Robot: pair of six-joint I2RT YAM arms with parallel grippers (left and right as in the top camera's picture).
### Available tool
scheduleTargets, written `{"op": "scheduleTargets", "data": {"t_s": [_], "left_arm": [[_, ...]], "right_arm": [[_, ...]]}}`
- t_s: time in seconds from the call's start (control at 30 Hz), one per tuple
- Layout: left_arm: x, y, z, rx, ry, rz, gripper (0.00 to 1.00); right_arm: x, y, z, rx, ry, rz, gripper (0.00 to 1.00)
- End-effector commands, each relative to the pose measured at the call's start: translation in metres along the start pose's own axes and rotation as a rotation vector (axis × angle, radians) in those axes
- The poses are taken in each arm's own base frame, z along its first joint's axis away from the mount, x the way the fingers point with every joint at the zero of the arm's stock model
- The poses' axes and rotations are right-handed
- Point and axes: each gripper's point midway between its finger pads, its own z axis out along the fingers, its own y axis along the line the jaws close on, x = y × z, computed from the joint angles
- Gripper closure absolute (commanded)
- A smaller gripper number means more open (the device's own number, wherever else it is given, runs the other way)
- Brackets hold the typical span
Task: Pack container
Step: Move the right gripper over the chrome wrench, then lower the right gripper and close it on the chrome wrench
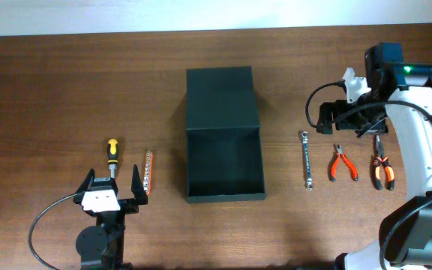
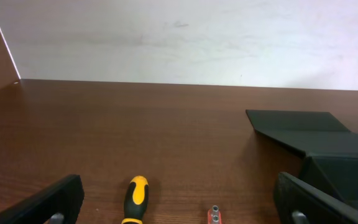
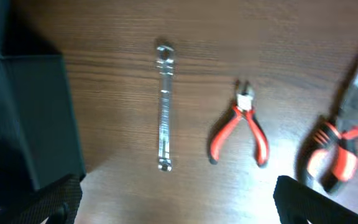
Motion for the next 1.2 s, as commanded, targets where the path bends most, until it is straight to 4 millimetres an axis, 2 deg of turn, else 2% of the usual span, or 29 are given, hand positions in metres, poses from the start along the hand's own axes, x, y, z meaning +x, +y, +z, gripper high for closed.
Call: {"op": "scheduleTargets", "data": {"t_s": [0.0,0.07,0.3,0.4,0.93,1.17], "left_arm": [[0.001,0.0,0.0,0.003,-0.004,0.012,0.01],[0.001,0.0,0.0,0.003,-0.004,0.012,0.01],[0.001,0.0,0.0,0.003,-0.004,0.012,0.01],[0.001,0.0,0.0,0.003,-0.005,0.012,0.01],[0.001,0.0,0.0,0.003,-0.004,0.012,0.01],[0.001,0.0,0.0,0.003,-0.004,0.012,0.01]], "right_arm": [[0.008,-0.017,0.003,0.157,0.032,0.085,0.01],[0.013,-0.012,0.009,0.175,0.051,0.089,0.01],[0.025,0.031,0.027,0.167,0.092,-0.045,0.01],[0.028,0.041,0.037,0.165,0.093,-0.059,0.01],[0.056,0.034,0.101,0.153,0.134,-0.023,0.01],[0.05,0.034,0.112,0.151,0.098,0.045,0.01]]}}
